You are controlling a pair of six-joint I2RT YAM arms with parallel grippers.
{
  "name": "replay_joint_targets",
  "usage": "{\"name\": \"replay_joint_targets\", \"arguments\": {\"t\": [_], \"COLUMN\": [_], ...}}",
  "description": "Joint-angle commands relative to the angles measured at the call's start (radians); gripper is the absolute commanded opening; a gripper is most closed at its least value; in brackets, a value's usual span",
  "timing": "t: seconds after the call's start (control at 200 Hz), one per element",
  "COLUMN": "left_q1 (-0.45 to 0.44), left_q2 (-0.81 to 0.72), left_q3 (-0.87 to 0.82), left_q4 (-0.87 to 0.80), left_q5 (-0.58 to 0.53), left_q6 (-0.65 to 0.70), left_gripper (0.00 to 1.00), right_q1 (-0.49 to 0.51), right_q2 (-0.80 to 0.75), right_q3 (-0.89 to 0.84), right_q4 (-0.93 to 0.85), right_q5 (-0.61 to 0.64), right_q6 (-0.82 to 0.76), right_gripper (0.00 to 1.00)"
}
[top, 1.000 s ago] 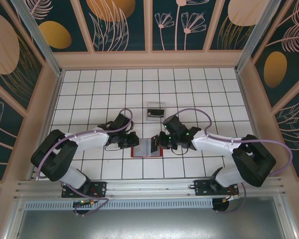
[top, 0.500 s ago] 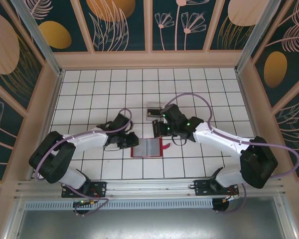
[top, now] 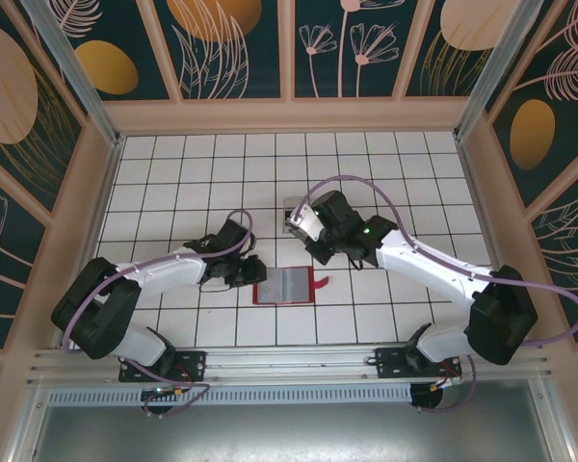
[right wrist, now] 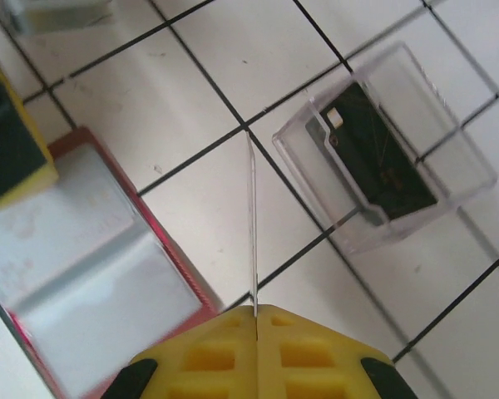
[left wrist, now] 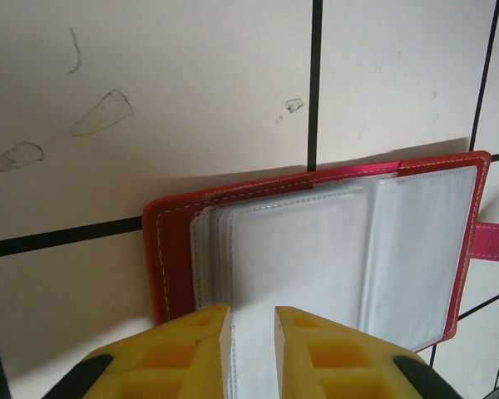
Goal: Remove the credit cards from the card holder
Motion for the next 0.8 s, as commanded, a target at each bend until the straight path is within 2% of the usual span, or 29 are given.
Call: {"name": "replay_joint_targets", "arguments": {"t": [0.0, 0.17, 0.415, 0.796], "left_q1": [-0.004, -0.005, -0.005, -0.004], "left_q2": [-0.027, -0.035, -0.047, -0.052], "left_q3": [0.010, 0.003, -0.003, -0.002], "left_q4": [-0.034, -0.032, -0.038, -0.031], "left_q5": [-0.016, -0.023, -0.034, -0.046], "left_q6": [0.015, 0.007, -0.002, -0.022], "left_gripper": [0.22, 0.22, 0.22, 0.22], "right_q1": [-0.026, -0.084, -0.163, -0.247], "right_q2": [0.004, 0.060, 0.253, 0.550], "right_q3": [0.069, 0.173, 0.427, 0.744], "right_q4": [-0.077, -0.190, -0.397, -0.599], "right_q5": [-0.017, -0.108, -0.168, -0.264], "right_q6": [-0.303, -0.459, -0.593, -0.686], "right_gripper": [0.00, 0.00, 0.00, 0.00]}}
